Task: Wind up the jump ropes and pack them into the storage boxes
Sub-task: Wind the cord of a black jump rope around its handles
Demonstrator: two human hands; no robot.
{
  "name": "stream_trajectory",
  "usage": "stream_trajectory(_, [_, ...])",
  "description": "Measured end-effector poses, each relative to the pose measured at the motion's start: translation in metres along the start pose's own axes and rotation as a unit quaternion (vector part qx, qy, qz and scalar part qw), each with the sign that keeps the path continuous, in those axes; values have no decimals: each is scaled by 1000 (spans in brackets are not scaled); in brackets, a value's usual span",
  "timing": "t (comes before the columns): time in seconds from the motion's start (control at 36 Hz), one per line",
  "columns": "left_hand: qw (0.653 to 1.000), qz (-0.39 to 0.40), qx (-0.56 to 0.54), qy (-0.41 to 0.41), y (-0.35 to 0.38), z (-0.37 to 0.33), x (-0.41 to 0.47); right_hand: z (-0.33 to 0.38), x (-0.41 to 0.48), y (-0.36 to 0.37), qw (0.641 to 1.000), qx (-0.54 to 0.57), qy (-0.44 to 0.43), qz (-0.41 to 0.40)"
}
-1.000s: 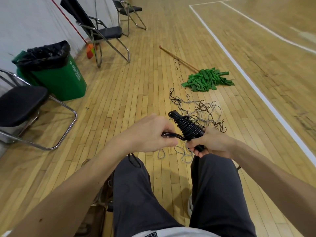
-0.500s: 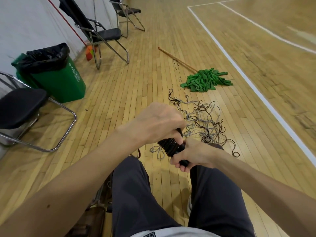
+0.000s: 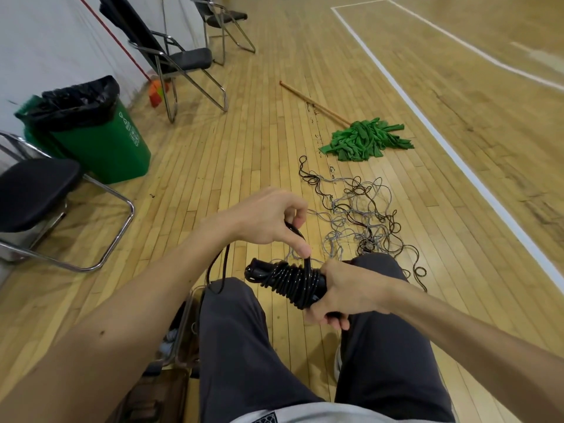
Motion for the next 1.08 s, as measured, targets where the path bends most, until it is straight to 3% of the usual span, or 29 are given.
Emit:
stream_trajectory(0.25, [974, 58, -217, 38, 35, 23, 11, 8, -3, 2, 998, -51, -22, -9])
stream_trajectory(0.44, [948, 67, -306, 60, 50, 23, 12, 19, -9, -1, 997, -34, -65, -10])
stream_trajectory(0.58, [939, 17, -341, 42, 68, 48, 19, 23, -14, -13, 994, 21, -101, -36])
stream_trajectory(0.69, [928, 20, -372, 8, 83, 58, 14, 22, -14, -25, 989, 49, -125, -63])
stream_trajectory(0.83, [938, 50, -343, -9, 93, 43, 14, 15, -13, -40, 986, 66, -121, -90])
stream_trajectory(0.94, [912, 13, -408, -27, 91, 39, 12, 9, -15, -55, 982, 82, -118, -121])
stream_trajectory(1.08, [912, 16, -409, -30, 96, 36, 12, -5, -18, -79, 977, 77, -91, -177])
Point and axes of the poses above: each hand's wrist, its own x-axis towards the middle knuckle, its own y-axis out of the palm, z = x × y, the point moved 10 cm from there along x, towards the middle knuckle, and after that the axes turned 14 degrees about z, right-handed, at the moved point
